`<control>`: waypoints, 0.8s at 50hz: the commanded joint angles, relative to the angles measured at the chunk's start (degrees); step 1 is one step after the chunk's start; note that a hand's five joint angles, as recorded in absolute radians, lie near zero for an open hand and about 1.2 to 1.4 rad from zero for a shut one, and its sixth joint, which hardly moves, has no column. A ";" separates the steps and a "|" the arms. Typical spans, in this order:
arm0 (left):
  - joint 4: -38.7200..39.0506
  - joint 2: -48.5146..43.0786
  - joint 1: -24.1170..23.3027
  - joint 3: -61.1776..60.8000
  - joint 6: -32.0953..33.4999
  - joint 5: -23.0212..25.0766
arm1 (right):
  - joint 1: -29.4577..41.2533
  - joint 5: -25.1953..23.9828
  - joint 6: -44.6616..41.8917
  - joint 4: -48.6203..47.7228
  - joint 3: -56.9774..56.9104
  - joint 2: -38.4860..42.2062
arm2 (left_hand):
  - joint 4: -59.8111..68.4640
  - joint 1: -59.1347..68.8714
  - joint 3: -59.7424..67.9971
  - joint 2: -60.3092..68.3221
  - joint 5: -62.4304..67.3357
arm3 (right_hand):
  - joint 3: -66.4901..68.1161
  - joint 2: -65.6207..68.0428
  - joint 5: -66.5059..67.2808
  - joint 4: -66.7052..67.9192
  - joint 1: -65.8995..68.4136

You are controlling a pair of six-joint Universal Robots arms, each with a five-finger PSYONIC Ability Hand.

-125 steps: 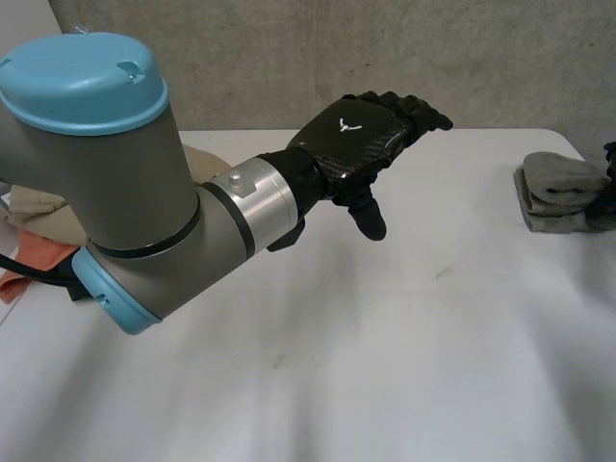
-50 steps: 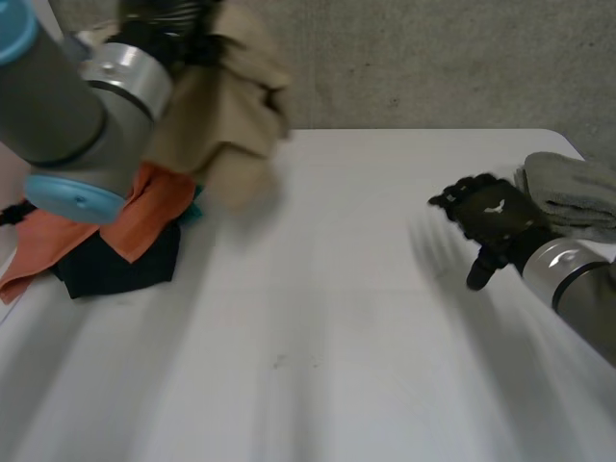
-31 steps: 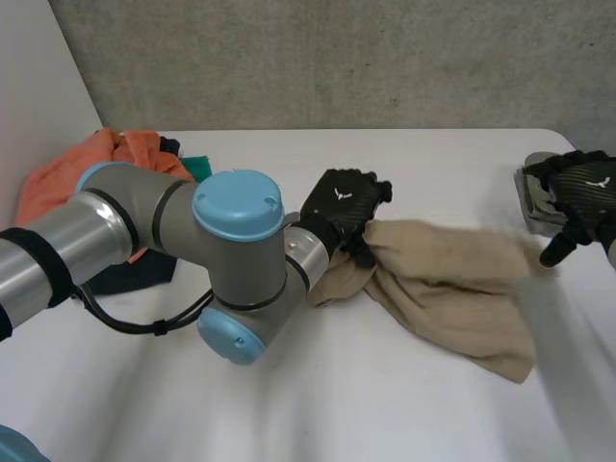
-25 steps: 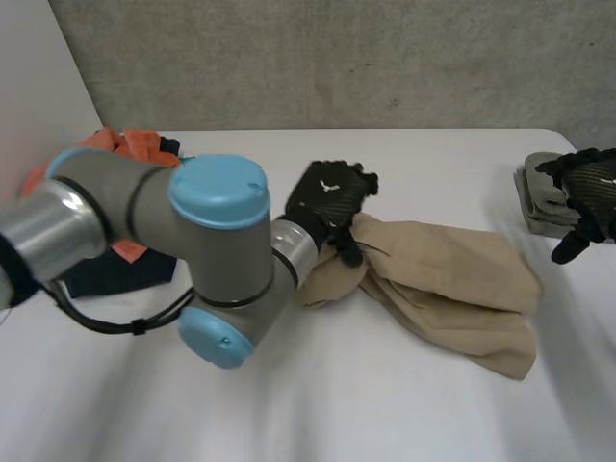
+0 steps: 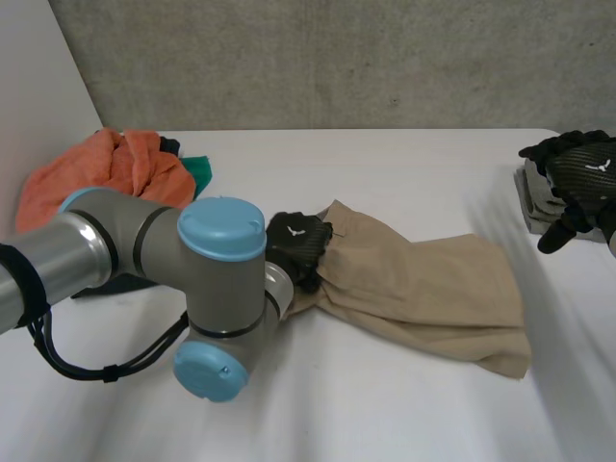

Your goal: Fold the laundry.

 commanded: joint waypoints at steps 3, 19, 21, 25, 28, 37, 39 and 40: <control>9.01 9.18 9.00 3.88 5.68 -9.92 | 0.70 0.00 -0.57 -0.16 -0.95 0.06 | 14.56 13.92 15.08 13.97 16.83 | -2.13 -2.15 -2.86 -2.33 -2.83; 27.40 12.10 9.37 8.54 0.87 19.87 | 3.87 0.36 -0.13 -0.07 -1.57 -0.38 | 14.56 13.92 15.08 13.97 16.83 | -2.13 -2.15 -2.86 -2.33 -2.83; 26.87 9.47 8.05 7.49 -2.64 22.94 | 3.52 0.36 -0.13 0.01 -1.30 -0.29 | 14.56 13.92 15.08 13.97 16.83 | -2.13 -2.15 -2.86 -2.33 -2.83; 24.77 5.60 5.42 5.38 -5.73 27.69 | 3.17 0.27 -0.22 0.01 -0.25 -0.29 | 14.56 13.92 15.08 13.97 16.83 | -2.13 -2.15 -2.86 -2.33 -2.83; 22.75 3.75 3.92 4.06 -5.73 30.07 | 3.17 0.18 -0.22 0.01 0.37 -0.38 | 14.56 13.92 15.08 13.97 16.83 | -2.13 -2.15 -2.86 -2.33 -2.83; 13.70 -1.80 -0.12 1.25 -4.68 34.55 | 2.11 -0.08 -0.48 -0.07 0.98 -0.29 | 1.53 0.88 2.05 0.94 3.80 | -2.13 -2.15 -2.86 -2.33 -2.83; 12.99 -1.54 -0.48 1.07 -3.98 35.00 | 1.06 -0.43 -0.48 -0.07 1.16 -0.38 | -7.74 -8.38 -7.22 -8.33 -5.47 | -2.13 -2.15 -2.86 -2.33 -2.83; 12.46 -1.36 -0.57 1.15 -3.02 35.08 | 0.80 -0.52 -0.48 -0.07 1.16 -0.38 | -21.12 -21.76 -20.59 -21.71 -18.84 | -2.13 -2.15 -2.86 -2.33 -2.83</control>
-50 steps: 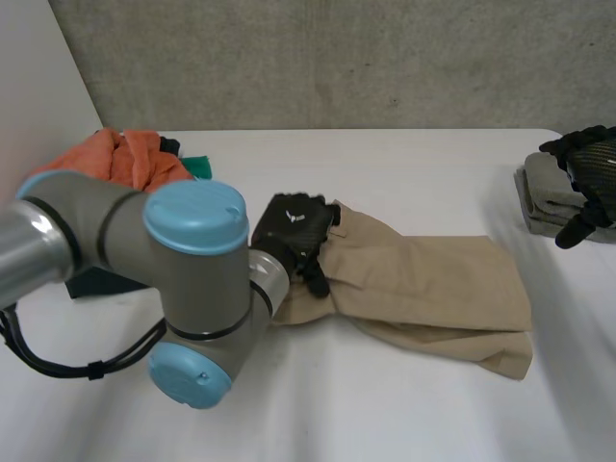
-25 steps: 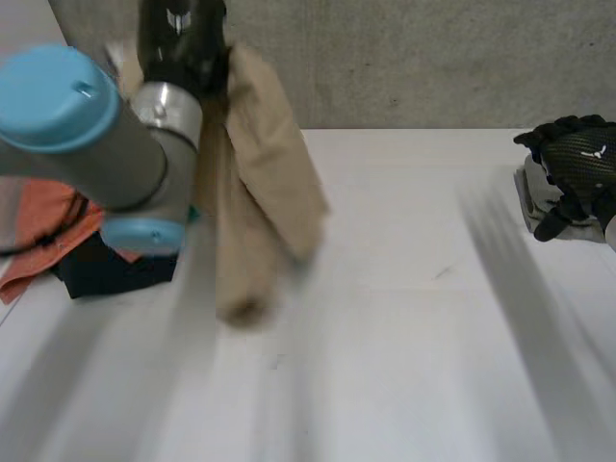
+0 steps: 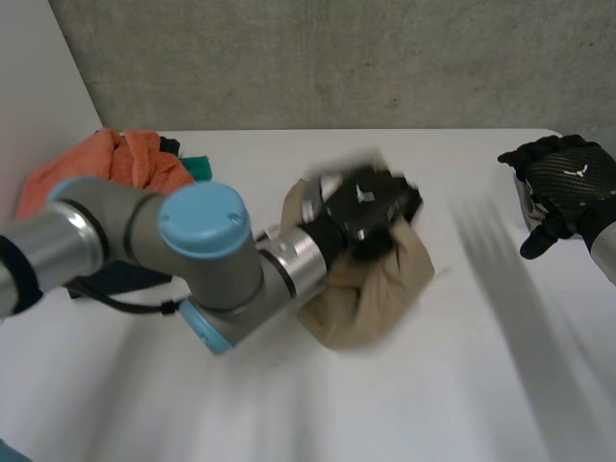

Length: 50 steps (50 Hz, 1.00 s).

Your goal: Fold the laundry.

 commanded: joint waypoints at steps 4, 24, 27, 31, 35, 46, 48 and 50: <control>-4.37 0.78 -1.72 -0.67 4.42 0.49 | -2.14 -0.77 -0.04 0.05 0.47 -0.08 | -29.37 -30.33 -29.58 -29.13 -29.03 | -2.13 -2.15 -2.86 -2.33 -2.83; -5.34 23.55 -0.49 -16.66 5.13 -25.17 | 3.29 -17.90 -14.89 12.77 -4.27 -3.68 | -40.33 -41.29 -40.53 -40.08 -39.99 | -2.13 -2.15 -2.86 -2.33 -2.83; -5.25 26.80 1.09 -21.58 5.13 -26.75 | 9.78 -18.61 -15.42 15.42 -6.47 -1.33 | -40.33 -41.29 -40.53 -40.08 -39.99 | -2.13 -2.15 -2.86 -2.33 -2.83; -4.73 31.54 5.65 -29.39 5.05 -27.37 | 16.13 -18.17 -15.59 17.53 -9.37 2.64 | -40.33 -41.29 -40.53 -40.08 -39.99 | -2.13 -2.15 -2.86 -2.33 -2.83; -4.02 34.28 9.00 -34.59 4.87 -27.02 | 20.61 -17.91 -15.51 20.61 -13.24 7.64 | -40.33 -41.29 -40.53 -40.08 -39.99 | -2.13 -2.15 -2.86 -2.33 -2.83; -2.97 38.67 15.15 -41.89 4.34 -26.84 | 33.98 -6.41 -24.81 22.64 -25.98 26.28 | -40.50 -41.46 -40.70 -40.25 -40.15 | 0.98 0.95 0.25 0.77 0.27; -2.79 39.02 15.85 -42.59 4.25 -26.76 | 34.86 -3.68 -28.42 22.72 -27.83 29.36 | -40.50 -41.46 -40.70 -40.25 -40.15 | 3.49 3.47 2.77 3.29 2.79; -2.61 39.03 16.03 -42.95 4.25 -26.76 | 36.69 -1.40 -30.43 22.55 -29.76 31.72 | -40.50 -41.46 -40.70 -40.25 -40.15 | 12.85 12.82 12.12 12.64 12.15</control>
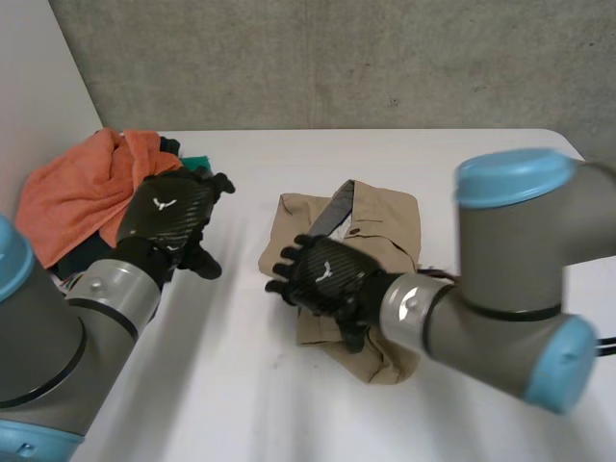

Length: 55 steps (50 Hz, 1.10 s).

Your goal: Fold the laundry.

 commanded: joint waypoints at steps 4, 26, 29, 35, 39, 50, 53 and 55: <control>0.67 0.73 1.76 -2.04 -0.18 0.18 | 5.11 9.07 -8.35 -2.80 -7.87 9.73 | 0.55 -0.64 -0.18 0.06 1.24 | 57.55 57.60 56.87 57.39 56.89; 4.98 -6.12 -8.07 2.08 -0.53 0.35 | -22.38 28.06 27.50 -24.87 0.03 -2.15 | 0.72 -0.47 -0.01 0.22 1.41 | 48.26 48.31 47.58 48.10 47.60; 4.80 -9.37 -10.19 4.02 -0.53 0.09 | -24.16 27.89 28.12 -24.25 1.79 -1.52 | 0.89 -0.30 0.15 0.39 1.57 | -2.32 -2.27 -2.99 -2.47 -2.97; 3.93 -15.79 -16.08 9.29 -0.53 -0.35 | -25.56 24.73 28.92 -21.88 3.99 -3.19 | 1.39 0.20 0.66 0.90 2.08 | -2.32 -2.27 -2.99 -2.47 -2.97; 1.47 -19.31 -18.19 13.50 -0.62 -0.53 | -27.23 17.28 26.90 -17.24 4.35 -8.19 | 2.23 1.04 1.50 1.74 2.92 | -2.32 -2.27 -2.99 -2.47 -2.97; -7.67 -32.66 -21.09 27.74 -0.36 -8.43 | -38.74 -1.91 1.60 -2.38 4.78 -12.69 | 3.91 2.72 3.18 3.41 4.60 | 2.47 2.52 1.80 2.32 1.82; -7.94 -36.00 -20.92 31.95 -0.27 -8.96 | -39.80 -1.82 -5.60 1.93 5.14 -9.72 | 5.08 3.90 4.35 4.59 5.77 | 2.31 2.36 1.63 2.15 1.65; -7.94 -37.59 -20.83 33.45 -0.27 -8.88 | -39.80 -2.08 -7.29 2.29 5.31 -6.38 | 8.93 7.75 8.20 8.44 9.62 | 2.47 2.52 1.80 2.32 1.82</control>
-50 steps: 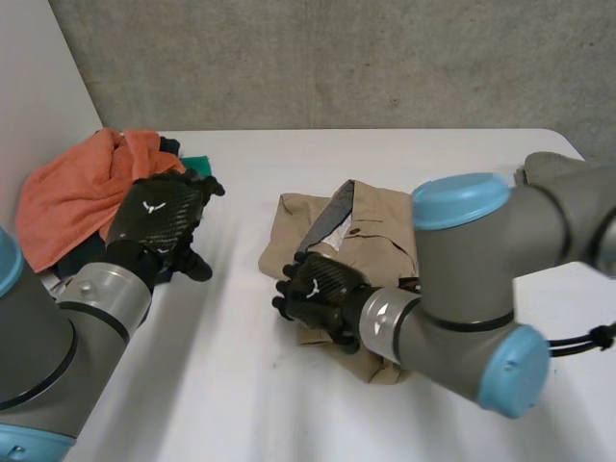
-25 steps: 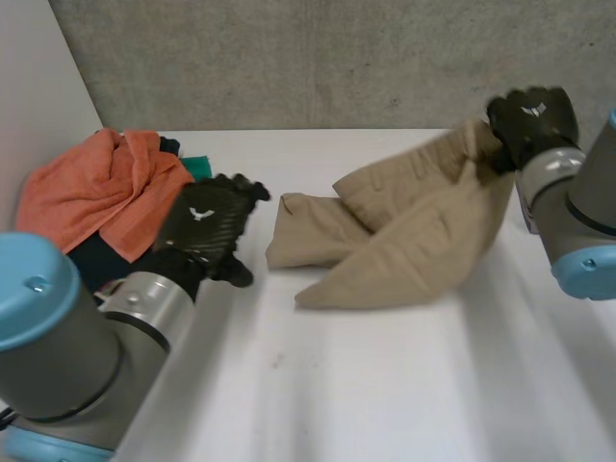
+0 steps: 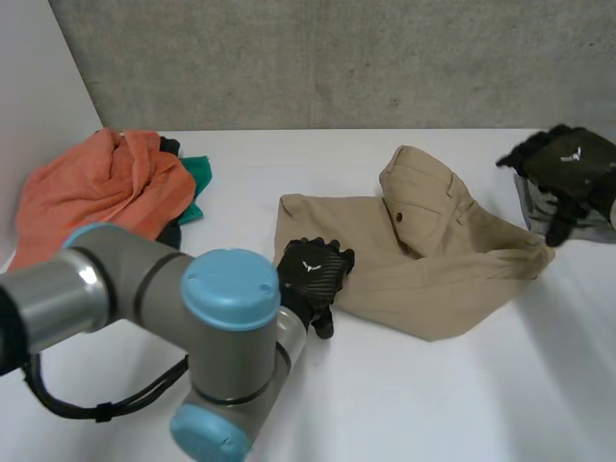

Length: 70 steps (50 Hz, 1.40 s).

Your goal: Fold the laundry.

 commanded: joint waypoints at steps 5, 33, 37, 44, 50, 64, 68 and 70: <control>-0.24 -7.07 0.46 7.63 0.15 -0.72 | -1.71 -0.62 -8.53 -0.75 0.46 13.90 | 40.69 39.49 39.89 40.18 40.46 | 8.09 8.11 7.63 8.01 7.58; -3.57 38.52 11.79 15.35 0.15 1.47 | -3.03 -0.80 18.64 -2.63 -15.78 -21.85 | 58.79 57.59 58.00 58.29 58.56 | 67.77 67.79 67.30 67.69 67.26; -4.71 42.40 13.98 17.99 0.06 1.82 | -2.59 -0.62 21.71 -1.21 -21.41 -23.70 | 58.79 57.59 58.00 58.29 58.56 | 67.77 67.79 67.30 67.69 67.26; -5.60 40.75 17.68 21.07 0.06 1.91 | -1.98 -0.27 27.69 -0.77 -24.32 -17.56 | 58.79 57.59 58.00 58.29 58.56 | 67.77 67.79 67.30 67.69 67.26; -6.03 28.65 18.04 23.01 0.32 3.14 | 8.39 5.52 27.43 -0.16 -23.62 -10.61 | 58.79 57.59 58.00 58.29 58.56 | 67.77 67.79 67.30 67.69 67.26; -8.15 14.47 9.25 4.21 -7.23 4.73 | 15.16 9.75 20.22 -0.42 -13.69 -5.86 | 5.50 4.30 4.71 4.99 5.27 | 67.77 67.79 67.30 67.69 67.26; -7.97 14.03 9.69 2.00 -12.41 5.17 | 16.83 9.92 20.40 -0.42 -13.60 -5.86 | 1.96 0.76 1.17 1.46 1.74 | 67.77 67.79 67.30 67.69 67.26; -7.97 13.68 9.77 2.00 -15.04 5.17 | 18.15 10.71 20.40 -0.42 -13.69 -5.95 | 1.46 0.26 0.67 0.95 1.23 | 67.77 67.79 67.30 67.69 67.26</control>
